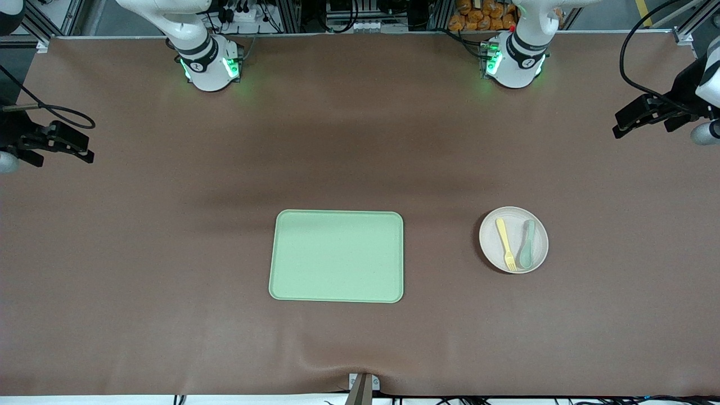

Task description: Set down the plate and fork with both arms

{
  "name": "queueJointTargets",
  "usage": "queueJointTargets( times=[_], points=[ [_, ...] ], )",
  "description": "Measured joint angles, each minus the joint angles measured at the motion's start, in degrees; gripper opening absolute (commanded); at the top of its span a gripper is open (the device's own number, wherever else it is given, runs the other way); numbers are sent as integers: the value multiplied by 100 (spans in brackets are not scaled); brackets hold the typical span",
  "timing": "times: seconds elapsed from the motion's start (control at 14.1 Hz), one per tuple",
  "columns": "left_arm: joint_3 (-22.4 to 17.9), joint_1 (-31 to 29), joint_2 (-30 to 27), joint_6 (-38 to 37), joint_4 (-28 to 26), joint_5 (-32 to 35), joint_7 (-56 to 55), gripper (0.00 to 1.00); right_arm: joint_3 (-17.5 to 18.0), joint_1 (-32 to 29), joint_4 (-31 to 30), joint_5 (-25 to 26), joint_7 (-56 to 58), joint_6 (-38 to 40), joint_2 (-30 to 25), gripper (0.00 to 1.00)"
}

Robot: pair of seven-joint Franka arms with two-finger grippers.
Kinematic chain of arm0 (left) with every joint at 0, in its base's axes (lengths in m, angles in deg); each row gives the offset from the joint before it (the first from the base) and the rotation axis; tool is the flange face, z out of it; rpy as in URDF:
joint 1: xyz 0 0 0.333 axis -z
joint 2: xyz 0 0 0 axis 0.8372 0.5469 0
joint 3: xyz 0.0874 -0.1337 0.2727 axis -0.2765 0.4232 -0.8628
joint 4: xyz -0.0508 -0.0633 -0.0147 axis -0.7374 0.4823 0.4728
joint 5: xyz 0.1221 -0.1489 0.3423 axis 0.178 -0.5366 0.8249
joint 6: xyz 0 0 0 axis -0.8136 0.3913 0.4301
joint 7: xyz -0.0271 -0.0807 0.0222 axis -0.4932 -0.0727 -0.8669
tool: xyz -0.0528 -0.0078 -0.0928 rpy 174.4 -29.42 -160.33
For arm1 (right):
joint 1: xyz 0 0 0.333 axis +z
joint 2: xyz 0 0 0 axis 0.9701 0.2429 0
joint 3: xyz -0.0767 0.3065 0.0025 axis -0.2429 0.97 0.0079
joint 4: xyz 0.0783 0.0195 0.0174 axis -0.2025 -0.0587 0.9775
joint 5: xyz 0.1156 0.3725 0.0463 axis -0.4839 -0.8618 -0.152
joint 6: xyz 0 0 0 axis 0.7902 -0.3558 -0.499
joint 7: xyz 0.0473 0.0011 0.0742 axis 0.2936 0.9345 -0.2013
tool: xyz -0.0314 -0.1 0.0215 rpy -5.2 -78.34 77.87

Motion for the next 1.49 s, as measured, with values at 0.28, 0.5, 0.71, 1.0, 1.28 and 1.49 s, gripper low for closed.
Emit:
queueJointTargets(
  times=[0.28, 0.5, 0.71, 1.0, 1.28, 1.49],
  points=[
    [0, -1, 40, -32, -1, 17, 0, 100, 0, 0, 0, 0, 0, 0, 0, 100],
    [-1, -12, 373, -41, -56, 57, 4, 100, 0, -2, 0, 0, 0, 1, 0, 100],
    [-10, -140, 1112, 451, -214, 63, 6, 100, -1, -4, -1, 0, 0, 1, 2, 100],
    [-12, -361, 1868, 2488, -1152, 62, 11, 100, -1, -5, -1, 0, 0, 2, 2, 100],
    [-11, -468, 2371, 4139, -1979, -247, 10, 100, -2, -6, -1, 0, 0, 3, 3, 100],
    [-11, -634, 2833, 4523, -2021, -855, 19, 90, -2, -7, -1, 0, 0, 3, 3, 100]
  ],
)
